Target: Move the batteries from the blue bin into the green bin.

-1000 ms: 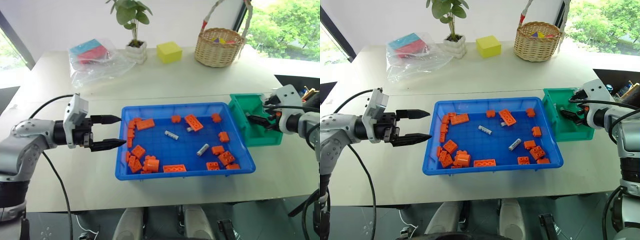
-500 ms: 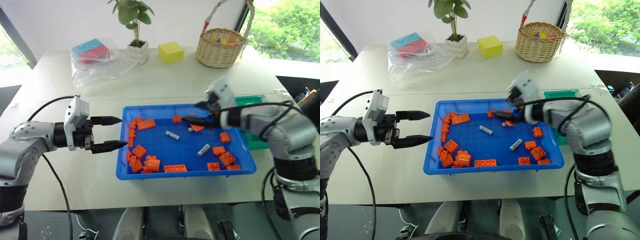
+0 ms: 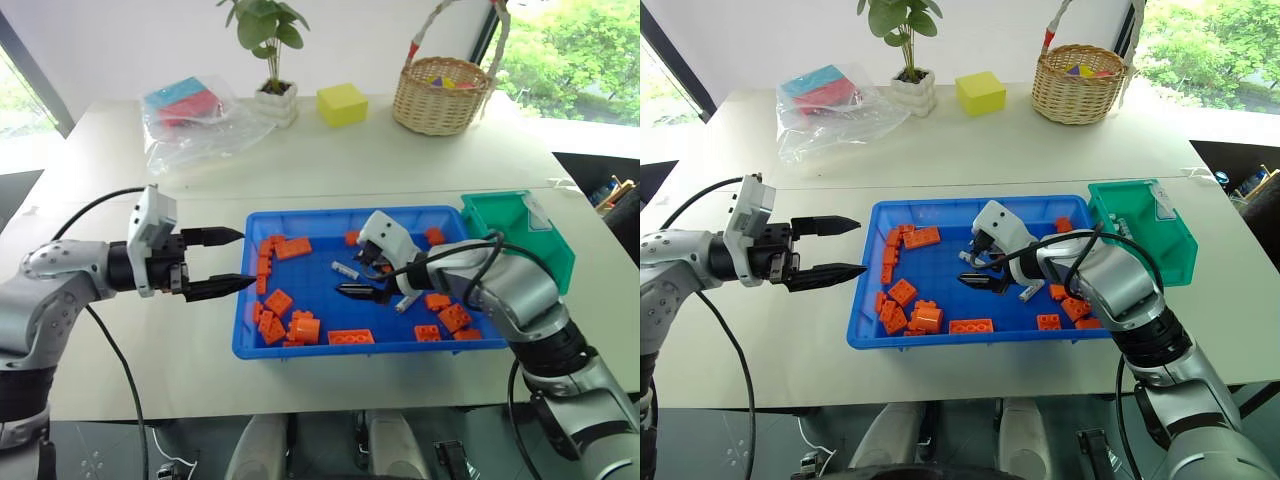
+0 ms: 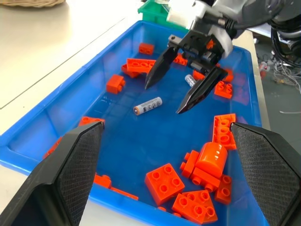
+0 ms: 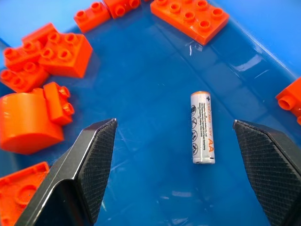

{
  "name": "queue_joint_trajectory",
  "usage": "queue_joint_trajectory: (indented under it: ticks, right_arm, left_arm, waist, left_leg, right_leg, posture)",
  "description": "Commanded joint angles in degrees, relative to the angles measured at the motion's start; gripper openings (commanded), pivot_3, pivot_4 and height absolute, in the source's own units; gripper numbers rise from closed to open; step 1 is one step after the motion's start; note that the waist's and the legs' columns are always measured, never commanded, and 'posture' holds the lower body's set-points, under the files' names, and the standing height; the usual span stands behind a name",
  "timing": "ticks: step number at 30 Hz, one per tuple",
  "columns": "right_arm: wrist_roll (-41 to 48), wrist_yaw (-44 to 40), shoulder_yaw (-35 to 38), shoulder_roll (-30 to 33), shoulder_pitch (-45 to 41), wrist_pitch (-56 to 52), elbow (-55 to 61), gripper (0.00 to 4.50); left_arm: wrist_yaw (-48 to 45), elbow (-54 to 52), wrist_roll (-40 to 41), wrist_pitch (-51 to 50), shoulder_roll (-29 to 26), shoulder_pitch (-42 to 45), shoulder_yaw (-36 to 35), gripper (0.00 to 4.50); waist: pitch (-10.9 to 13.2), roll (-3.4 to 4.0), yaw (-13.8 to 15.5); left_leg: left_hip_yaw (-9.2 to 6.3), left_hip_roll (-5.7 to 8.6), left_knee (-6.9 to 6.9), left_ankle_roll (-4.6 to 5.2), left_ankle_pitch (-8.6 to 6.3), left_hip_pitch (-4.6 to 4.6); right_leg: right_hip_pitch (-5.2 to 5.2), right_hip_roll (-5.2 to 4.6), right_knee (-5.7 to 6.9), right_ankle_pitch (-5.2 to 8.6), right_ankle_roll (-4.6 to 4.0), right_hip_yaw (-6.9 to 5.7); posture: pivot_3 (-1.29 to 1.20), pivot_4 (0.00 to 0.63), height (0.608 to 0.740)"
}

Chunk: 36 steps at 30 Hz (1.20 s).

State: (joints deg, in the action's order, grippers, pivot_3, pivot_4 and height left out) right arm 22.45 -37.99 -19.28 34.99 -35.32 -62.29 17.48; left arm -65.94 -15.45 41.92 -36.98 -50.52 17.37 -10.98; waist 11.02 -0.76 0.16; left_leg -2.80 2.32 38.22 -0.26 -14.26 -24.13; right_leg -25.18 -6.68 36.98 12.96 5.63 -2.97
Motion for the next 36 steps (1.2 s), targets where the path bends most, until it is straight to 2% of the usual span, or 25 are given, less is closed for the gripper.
queue_joint_trajectory:
  ticks: [1, 2, 5, 11, 14, 19, 23, 27, 30, 36]
  right_arm:
    - [-3.15, 0.43, -1.53, -0.44, 0.31, 3.82, -2.03, 4.04]
    - [-3.89, 0.41, -1.87, -0.51, 0.51, 4.7, -2.79, 4.04]
    - [-5.19, 0.17, -2.22, -0.67, 1.03, 6.37, -4.16, 3.18]
    - [-4.0, -0.4, -0.03, -1.26, 1.06, 4.2, -2.0, 0.04]
    - [-0.09, -1.27, 5.45, -0.49, -0.44, -0.46, 1.98, 0.03]
    - [4.02, -1.16, 18.32, 5.14, -3.54, -7.04, 5.18, 0.03]
    - [4.8, -2.39, 28.61, 14.88, -2.76, -9.42, 3.88, 0.03]
    - [4.05, -2.76, 35.29, 22.34, 2.71, -9.04, 1.11, 0.03]
    - [3.88, -2.28, 38.64, 23.86, 8.05, -8.95, 0.74, 0.03]
    - [2.08, 1.98, 41.29, 20.71, 14.14, -6.92, -1.83, 0.03]
  left_arm:
    - [0.16, -1.02, 0.85, 0.28, -0.33, 1.21, -1.23, 4.5]
    - [0.2, -0.99, 0.88, 0.25, -0.28, 1.37, -1.17, 4.5]
    - [0.25, -0.81, 0.9, 0.21, -0.14, 1.9, -0.95, 4.5]
    - [-0.03, 0.01, 0.77, 0.21, 0.06, 2.95, -0.52, 4.5]
    - [-0.25, 0.45, 0.66, 0.28, 0.11, 3.45, -0.21, 4.5]
    - [-0.83, 0.99, 0.47, 0.42, 0.01, 3.83, 0.15, 4.5]
    - [-1.39, 1.76, 0.26, 0.6, 0.02, 4.26, 0.52, 4.5]
    - [-2.18, 2.73, -0.21, 0.88, 0.3, 5.09, 1.48, 4.5]
    - [-2.61, 3.54, -0.54, 0.99, 0.74, 6.22, 2.29, 4.5]
    - [-3.54, 5.37, -1.33, 1.15, 1.41, 9.13, 3.66, 4.5]
  waist:
    - [0.0, 0.0, -0.04]
    - [0.0, 0.0, -0.06]
    - [0.0, -0.01, -0.18]
    - [0.0, -0.01, -0.79]
    - [0.01, 0.0, -0.81]
    - [0.01, 0.0, -0.64]
    - [0.01, 0.0, -0.12]
    - [0.01, -0.02, 0.4]
    - [0.01, -0.02, 0.38]
    - [0.01, -0.02, 0.37]
  left_leg:
    - [0.0, 0.0, 0.0, 0.0, 0.0, 0.0]
    - [0.01, 0.0, 0.0, 0.0, 0.0, 0.0]
    - [0.01, 0.0, 0.0, 0.0, 0.0, 0.01]
    - [-0.01, 0.0, 0.0, 0.0, 0.0, 0.01]
    - [-0.02, 0.0, 0.0, 0.0, 0.0, 0.0]
    - [-0.02, 0.0, 0.0, 0.0, 0.0, 0.0]
    - [-0.05, 0.01, 0.0, 0.0, 0.0, -0.04]
    - [-0.02, -0.01, -0.04, 0.02, -0.01, -0.05]
    - [0.03, -0.02, -0.03, 0.02, -0.01, -0.04]
    - [0.26, -0.06, 0.01, 0.02, -0.01, 0.02]
  right_leg:
    - [0.0, 0.0, 0.0, 0.0, 0.0, 0.0]
    - [0.0, 0.0, 0.0, 0.0, 0.0, 0.0]
    - [0.01, 0.0, 0.0, 0.0, 0.0, 0.0]
    - [0.02, 0.0, 0.0, 0.0, 0.0, 0.0]
    - [0.01, 0.01, 0.01, 0.0, 0.0, 0.0]
    - [0.01, 0.0, 0.01, 0.0, 0.01, -0.01]
    - [0.02, -0.02, -0.02, 0.0, 0.01, -0.06]
    - [0.03, -0.01, -0.07, 0.01, 0.0, -0.09]
    - [0.04, -0.03, -0.08, 0.01, 0.0, -0.08]
    - [0.03, -0.03, -0.06, 0.0, 0.01, 0.04]
  posture:
    - [0.0, 0.15, 0.702]
    - [0.0, 0.15, 0.702]
    - [0.0, 0.15, 0.702]
    - [0.0, 0.15, 0.702]
    - [0.0, 0.15, 0.702]
    - [0.0, 0.15, 0.702]
    - [0.0, 0.15, 0.702]
    - [0.0, 0.15, 0.702]
    - [0.0, 0.15, 0.702]
    - [0.0, 0.15, 0.702]
